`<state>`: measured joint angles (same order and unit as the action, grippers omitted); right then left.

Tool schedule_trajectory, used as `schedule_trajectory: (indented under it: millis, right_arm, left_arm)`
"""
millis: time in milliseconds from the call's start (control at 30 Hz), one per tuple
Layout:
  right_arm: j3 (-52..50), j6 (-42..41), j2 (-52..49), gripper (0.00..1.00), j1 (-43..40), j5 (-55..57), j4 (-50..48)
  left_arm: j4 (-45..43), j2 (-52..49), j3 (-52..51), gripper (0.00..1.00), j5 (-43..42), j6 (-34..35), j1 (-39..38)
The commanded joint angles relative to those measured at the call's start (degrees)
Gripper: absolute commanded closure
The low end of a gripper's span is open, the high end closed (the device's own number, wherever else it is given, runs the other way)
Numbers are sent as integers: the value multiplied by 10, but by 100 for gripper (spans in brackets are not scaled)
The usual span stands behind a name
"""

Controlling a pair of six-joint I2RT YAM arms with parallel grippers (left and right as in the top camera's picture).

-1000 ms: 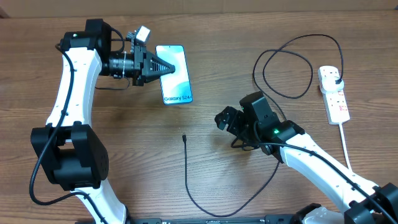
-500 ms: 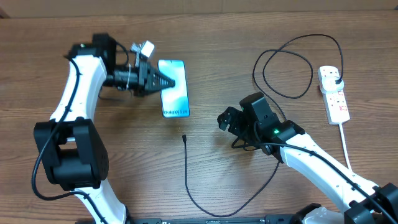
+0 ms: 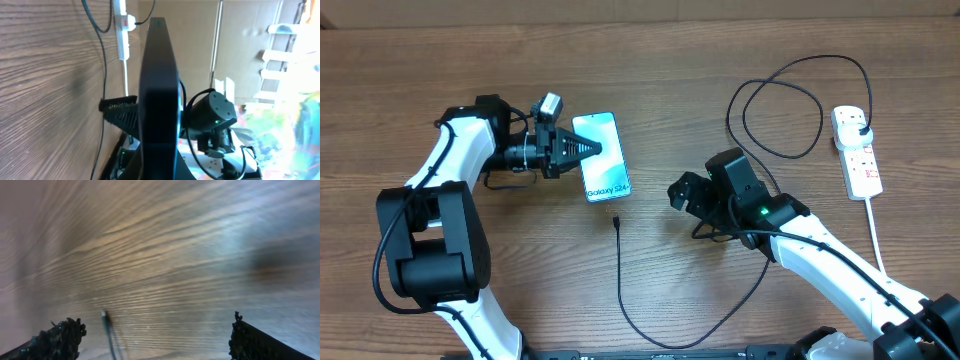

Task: Plug charger to phone and switch on socket
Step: 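Lower the open right gripper onto the black cable's USB-C plug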

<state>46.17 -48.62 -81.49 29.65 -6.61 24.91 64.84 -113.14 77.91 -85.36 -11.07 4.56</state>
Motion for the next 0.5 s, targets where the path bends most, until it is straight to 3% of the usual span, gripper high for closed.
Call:
schedule_trajectory:
  millis: [0,200,467]
  right_arm:
    - [11,55,3,5,-1,-36,-15]
    - [11,61,1,13,-1,-59,-22]
    - [13,71,-74,27,-1,-205,-89]
  left_arm:
    - [-7,7,-1,96,-52,8,9]
    - [-8,7,-1,96,-52,12,34]
    - [-8,7,-1,96,-52,37,79]
